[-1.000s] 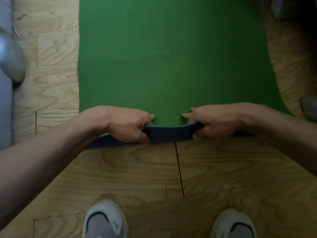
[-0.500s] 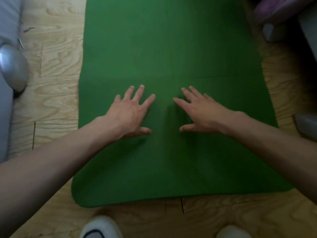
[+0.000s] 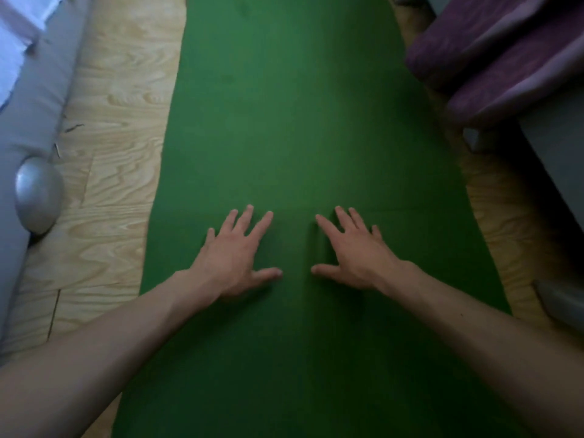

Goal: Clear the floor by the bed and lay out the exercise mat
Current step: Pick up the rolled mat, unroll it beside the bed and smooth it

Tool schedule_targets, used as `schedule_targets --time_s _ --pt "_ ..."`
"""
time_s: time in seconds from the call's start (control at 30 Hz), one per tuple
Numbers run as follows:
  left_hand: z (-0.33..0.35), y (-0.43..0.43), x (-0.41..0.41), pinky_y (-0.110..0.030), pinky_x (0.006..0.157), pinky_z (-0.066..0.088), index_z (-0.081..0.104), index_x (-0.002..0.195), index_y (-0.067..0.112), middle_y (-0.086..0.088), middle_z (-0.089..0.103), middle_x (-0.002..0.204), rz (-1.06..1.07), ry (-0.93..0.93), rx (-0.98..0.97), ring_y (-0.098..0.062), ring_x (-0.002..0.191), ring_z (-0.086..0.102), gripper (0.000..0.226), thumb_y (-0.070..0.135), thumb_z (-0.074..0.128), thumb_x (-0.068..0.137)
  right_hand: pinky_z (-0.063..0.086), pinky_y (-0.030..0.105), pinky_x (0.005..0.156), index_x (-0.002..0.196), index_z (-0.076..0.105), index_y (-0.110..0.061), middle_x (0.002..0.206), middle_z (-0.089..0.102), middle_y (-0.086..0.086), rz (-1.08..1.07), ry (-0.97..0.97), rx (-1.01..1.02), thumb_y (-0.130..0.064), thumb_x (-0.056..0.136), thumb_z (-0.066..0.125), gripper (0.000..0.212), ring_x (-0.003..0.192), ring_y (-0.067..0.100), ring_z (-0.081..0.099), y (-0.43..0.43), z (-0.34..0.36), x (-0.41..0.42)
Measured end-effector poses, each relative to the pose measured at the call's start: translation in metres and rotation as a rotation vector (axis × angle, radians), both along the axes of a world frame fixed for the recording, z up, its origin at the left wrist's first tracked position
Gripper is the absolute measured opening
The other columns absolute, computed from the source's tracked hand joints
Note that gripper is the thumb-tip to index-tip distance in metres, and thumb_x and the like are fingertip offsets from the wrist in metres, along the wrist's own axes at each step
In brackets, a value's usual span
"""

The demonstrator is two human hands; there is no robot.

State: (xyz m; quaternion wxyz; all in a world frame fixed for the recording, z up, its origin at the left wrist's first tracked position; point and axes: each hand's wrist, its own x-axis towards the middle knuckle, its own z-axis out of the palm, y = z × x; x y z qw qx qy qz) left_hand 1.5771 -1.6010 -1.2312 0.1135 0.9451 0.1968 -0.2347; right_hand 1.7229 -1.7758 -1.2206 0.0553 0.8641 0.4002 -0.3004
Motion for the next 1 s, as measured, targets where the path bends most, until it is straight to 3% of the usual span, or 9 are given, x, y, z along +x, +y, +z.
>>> schedule_targets --time_s 0.1,0.2,0.43,0.53,0.63,0.73,0.87,1.0 --pt "0.04 0.012 0.002 -0.052 0.123 0.015 -0.017 0.153 0.03 -0.003 -0.011 0.165 0.101 -0.222 0.013 -0.024 0.153 -0.006 0.098 0.079 0.028 0.081 0.008 0.062 0.123 0.159 -0.001 -0.03 0.169 -0.01 0.01 -0.074 -0.046 0.158 -0.063 0.092 0.051 0.091 0.156 0.031 -0.007 0.012 0.043 0.01" --pt "0.106 0.024 0.015 -0.049 0.124 0.014 -0.008 0.156 0.025 -0.007 -0.003 0.166 0.146 -0.361 0.032 -0.024 0.153 -0.001 0.092 0.074 0.024 0.086 0.008 0.059 0.124 0.159 0.002 -0.031 0.169 -0.006 0.007 -0.107 -0.058 0.25 -0.061 0.094 0.049 0.086 0.156 0.027 -0.006 0.022 0.111 0.024" --pt "0.294 0.021 0.024 -0.039 0.124 0.011 0.01 0.157 0.019 -0.009 0.011 0.165 0.213 -0.522 -0.051 -0.023 0.152 0.011 0.088 0.074 0.014 0.089 0.013 0.051 0.126 0.161 0.014 -0.028 0.169 0.013 0.005 -0.226 -0.013 0.45 -0.052 0.097 0.054 0.079 0.157 0.023 0.004 0.026 0.307 0.044" --pt "0.383 0.019 0.018 -0.042 0.123 0.017 0.018 0.156 0.016 -0.011 0.021 0.163 0.279 -0.588 -0.118 -0.025 0.15 0.019 0.091 0.075 0.015 0.087 0.012 0.041 0.124 0.16 0.016 -0.027 0.168 0.015 0.003 -0.292 0.017 0.579 -0.047 0.098 0.056 0.077 0.156 0.02 0.011 0.021 0.407 0.041" --pt "0.467 0.011 0.009 -0.044 0.12 0.025 0.027 0.153 0.013 -0.014 0.032 0.158 0.326 -0.627 -0.17 -0.026 0.146 0.029 0.094 0.078 0.015 0.086 0.021 0.041 0.125 0.158 0.022 -0.027 0.165 0.025 0.002 -0.391 0.056 0.694 -0.045 0.097 0.059 0.074 0.152 0.016 0.023 0.01 0.493 0.032" --pt "0.576 -0.006 -0.005 -0.042 0.119 0.026 0.031 0.151 0.013 -0.012 0.035 0.157 0.314 -0.613 -0.252 -0.025 0.145 0.031 0.089 0.074 0.019 0.088 0.026 0.045 0.124 0.156 0.029 -0.024 0.163 0.03 0.003 -0.498 0.067 0.775 -0.045 0.099 0.055 0.066 0.151 0.016 0.026 -0.014 0.599 0.007" --pt "0.707 -0.026 -0.005 -0.037 0.117 0.025 0.033 0.15 0.013 -0.011 0.037 0.156 0.152 -0.606 -0.299 -0.023 0.144 0.033 0.082 0.068 0.024 0.091 0.021 0.045 0.126 0.154 0.034 -0.027 0.164 0.028 0.002 -0.604 -0.007 0.774 -0.044 0.102 0.05 0.058 0.153 0.015 0.02 -0.066 0.729 -0.025" --pt "0.802 -0.044 0.003 -0.035 0.118 0.025 0.035 0.149 0.014 -0.009 0.038 0.156 0.029 -0.649 -0.385 -0.02 0.144 0.033 0.083 0.071 0.022 0.091 0.03 0.037 0.122 0.153 0.039 -0.021 0.157 0.041 -0.001 -0.774 -0.054 0.941 -0.04 0.102 0.05 0.055 0.143 0.007 0.035 -0.104 0.835 -0.043"
